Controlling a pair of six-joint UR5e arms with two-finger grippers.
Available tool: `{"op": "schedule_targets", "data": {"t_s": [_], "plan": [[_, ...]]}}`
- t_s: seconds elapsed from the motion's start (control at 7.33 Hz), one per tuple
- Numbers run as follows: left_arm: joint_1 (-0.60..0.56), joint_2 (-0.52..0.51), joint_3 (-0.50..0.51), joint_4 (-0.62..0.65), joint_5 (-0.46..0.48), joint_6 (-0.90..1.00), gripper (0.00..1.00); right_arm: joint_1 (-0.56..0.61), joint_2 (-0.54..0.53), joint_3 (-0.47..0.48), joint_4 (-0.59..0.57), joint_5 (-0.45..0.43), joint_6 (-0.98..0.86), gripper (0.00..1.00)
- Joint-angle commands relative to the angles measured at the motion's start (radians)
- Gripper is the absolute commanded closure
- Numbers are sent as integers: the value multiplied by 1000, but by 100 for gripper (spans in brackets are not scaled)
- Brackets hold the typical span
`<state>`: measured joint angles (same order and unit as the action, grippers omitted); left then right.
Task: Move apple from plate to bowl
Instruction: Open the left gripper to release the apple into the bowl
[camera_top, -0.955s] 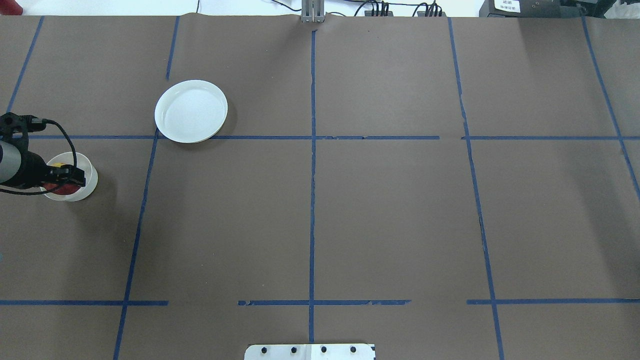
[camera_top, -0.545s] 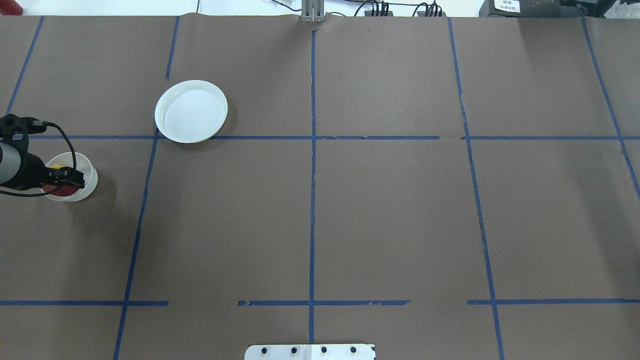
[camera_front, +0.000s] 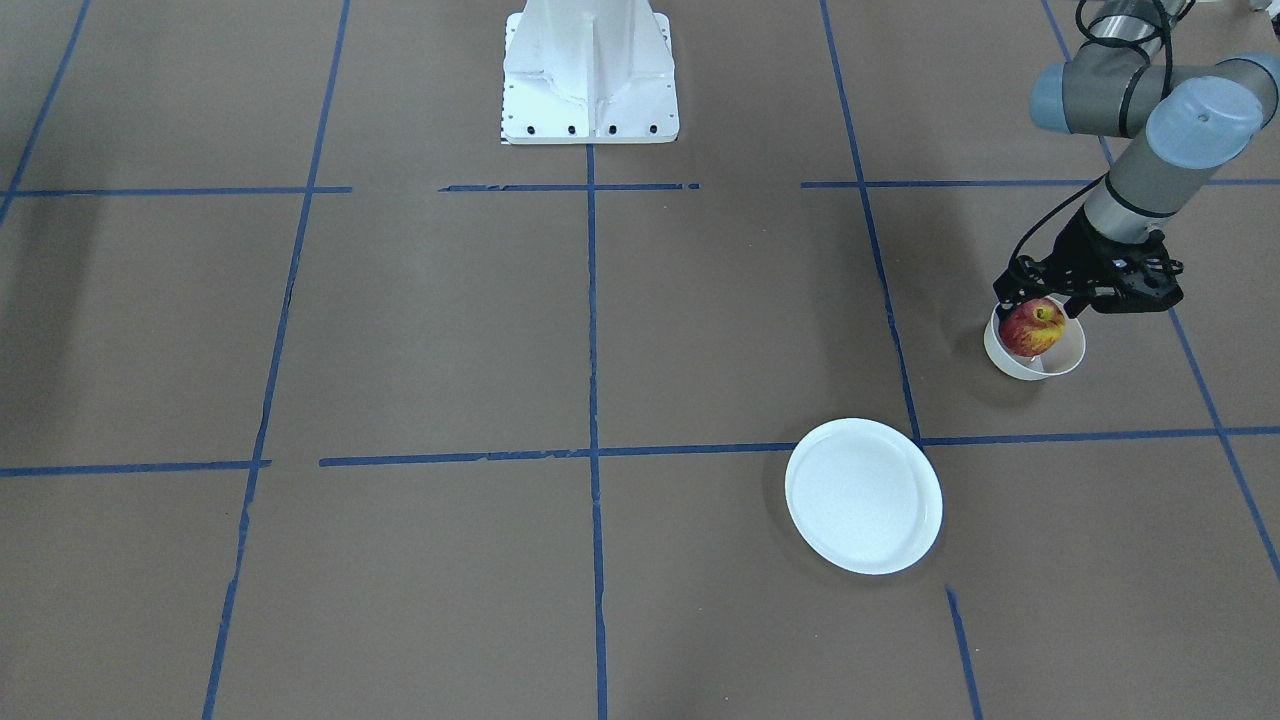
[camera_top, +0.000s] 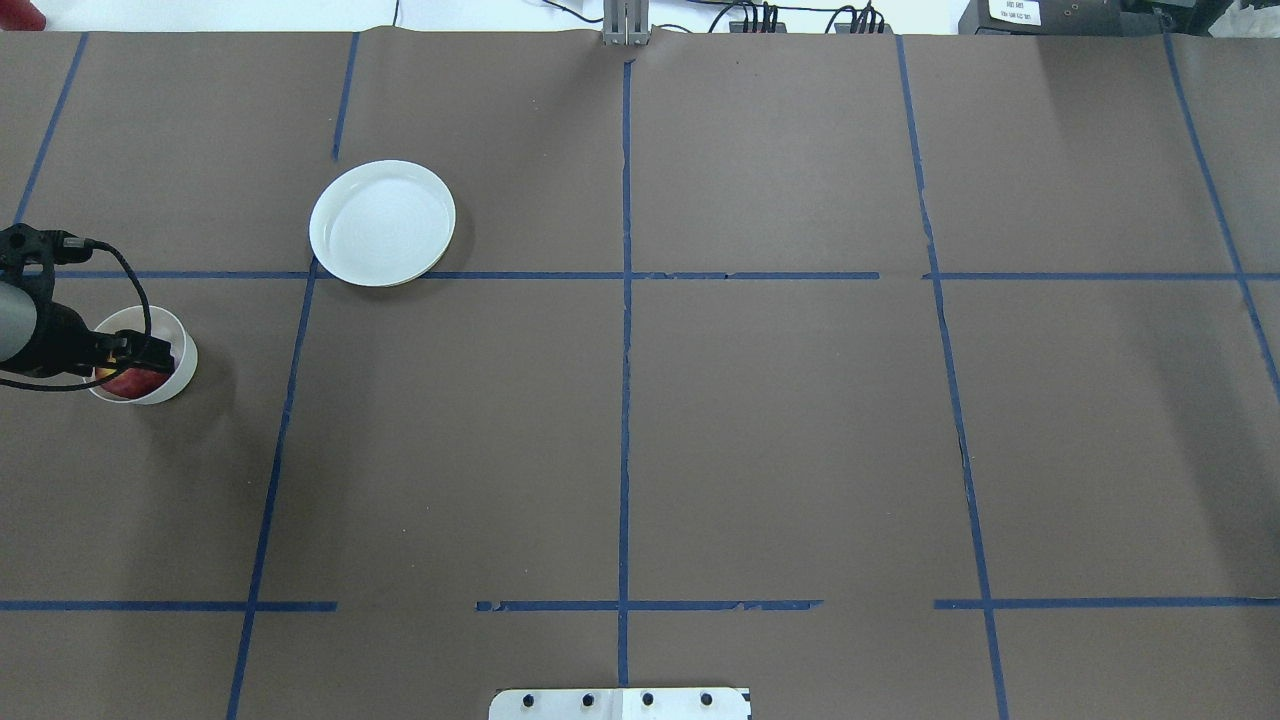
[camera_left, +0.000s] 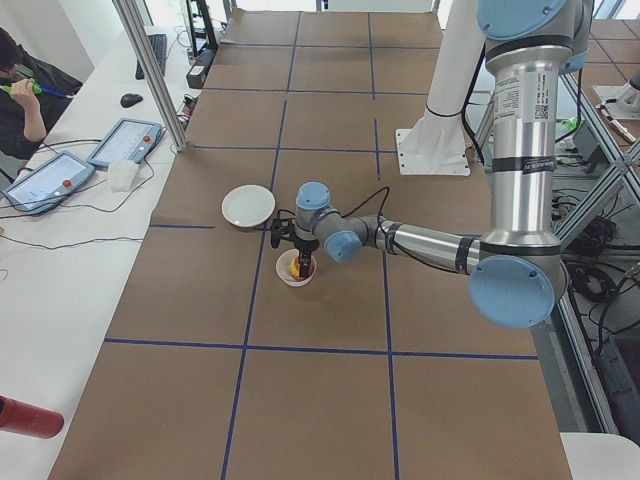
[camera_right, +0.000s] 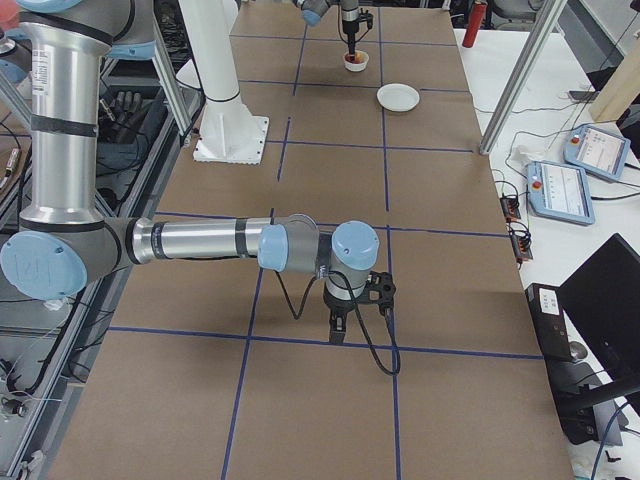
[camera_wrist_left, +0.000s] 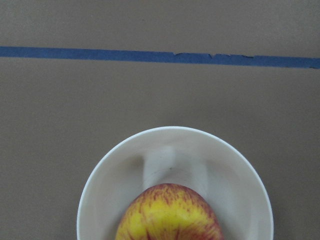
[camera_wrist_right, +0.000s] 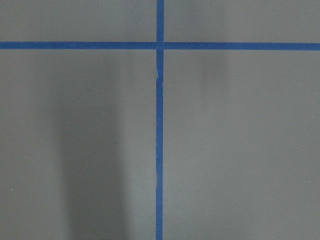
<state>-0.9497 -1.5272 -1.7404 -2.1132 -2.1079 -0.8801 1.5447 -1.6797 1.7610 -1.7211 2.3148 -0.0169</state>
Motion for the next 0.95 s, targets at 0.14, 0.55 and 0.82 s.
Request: {"op": "schedule_targets", "data": {"t_s": [0.14, 0.55, 0.82], "plan": [[-148, -37, -180, 319, -64, 305, 0, 0, 0, 0, 0, 0, 0, 0], [-312, -25, -185, 347, -140, 661, 0, 0, 0, 0, 0, 0, 0, 0], [-546, -36, -112, 530, -240, 899, 0, 0, 2, 0, 0, 0, 0, 0]]}}
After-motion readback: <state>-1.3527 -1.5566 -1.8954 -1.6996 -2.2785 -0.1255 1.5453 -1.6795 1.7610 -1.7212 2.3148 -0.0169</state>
